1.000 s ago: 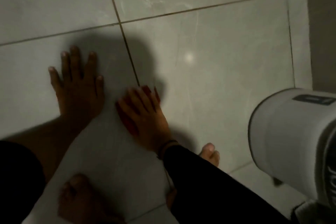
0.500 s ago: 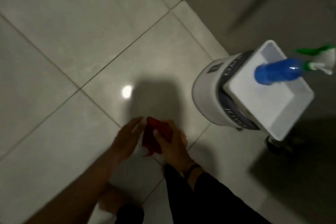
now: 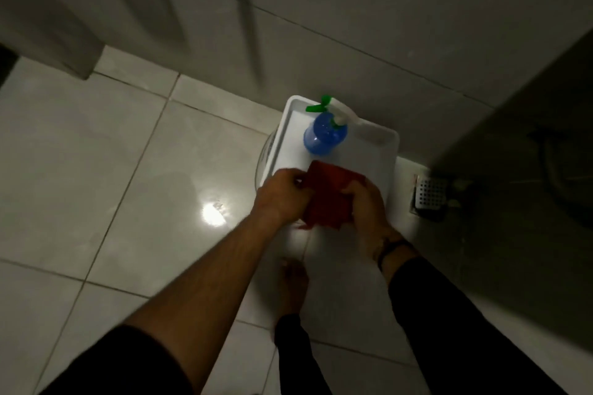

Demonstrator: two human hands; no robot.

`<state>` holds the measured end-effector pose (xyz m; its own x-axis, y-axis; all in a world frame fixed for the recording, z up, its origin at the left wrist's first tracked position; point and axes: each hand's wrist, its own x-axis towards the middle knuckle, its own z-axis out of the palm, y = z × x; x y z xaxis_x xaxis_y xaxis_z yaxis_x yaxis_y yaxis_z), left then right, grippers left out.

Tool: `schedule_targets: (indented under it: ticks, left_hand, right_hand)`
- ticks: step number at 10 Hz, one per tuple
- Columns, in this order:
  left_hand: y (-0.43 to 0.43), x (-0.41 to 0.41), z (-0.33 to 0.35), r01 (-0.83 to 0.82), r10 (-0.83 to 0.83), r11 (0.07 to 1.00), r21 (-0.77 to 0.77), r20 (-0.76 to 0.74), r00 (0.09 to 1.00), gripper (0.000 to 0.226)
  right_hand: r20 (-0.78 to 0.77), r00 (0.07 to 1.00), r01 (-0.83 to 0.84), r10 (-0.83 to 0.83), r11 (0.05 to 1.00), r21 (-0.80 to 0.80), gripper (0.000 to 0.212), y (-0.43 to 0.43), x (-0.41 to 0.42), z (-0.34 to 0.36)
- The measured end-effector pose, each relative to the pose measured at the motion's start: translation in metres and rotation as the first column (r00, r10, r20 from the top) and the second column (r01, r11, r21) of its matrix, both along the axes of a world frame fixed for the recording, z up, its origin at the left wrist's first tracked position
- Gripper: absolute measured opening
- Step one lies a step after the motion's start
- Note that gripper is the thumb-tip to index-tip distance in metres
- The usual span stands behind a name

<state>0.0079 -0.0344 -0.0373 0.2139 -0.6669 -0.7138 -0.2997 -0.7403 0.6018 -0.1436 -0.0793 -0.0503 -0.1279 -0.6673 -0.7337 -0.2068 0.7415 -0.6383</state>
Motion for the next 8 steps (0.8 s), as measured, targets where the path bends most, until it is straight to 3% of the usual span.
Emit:
schedule_targets:
  ticks: [2,3,5,7,8]
  left_hand:
    - [-0.066,-0.012,-0.05,0.137,-0.159,0.962,0.238,0.076,0.984,0.034]
    - [-0.067,-0.017,-0.072,0.153,-0.201,0.947,0.283,0.146,0.969,0.038]
    - [-0.06,-0.025,-0.087,0.059,-0.141,0.969,0.241,0.339,0.93,0.041]
    - [-0.057,-0.042,-0.068,0.154,-0.212,0.976,0.154,0.502,0.839,0.045]
    - [-0.034,-0.044,-0.05,0.194,-0.181,0.98,0.033,0.537,0.824,0.046]
  right_hand:
    - [-0.255,0.963,0.075,-0.085,0.996,-0.05,0.049,-0.021,0.012,-0.049]
    - [-0.28,0.959,-0.03,0.038,0.999,0.032,0.058,-0.032,0.01,-0.067]
    - [-0.49,0.826,-0.275,0.279,0.958,0.082,0.044,-0.047,0.002,-0.096]
    - [-0.552,0.77,-0.334,0.321,0.939,0.081,0.071,-0.051,-0.001,-0.094]
    - [-0.557,0.795,-0.278,0.24,0.96,0.017,0.073,-0.035,0.004,-0.076]
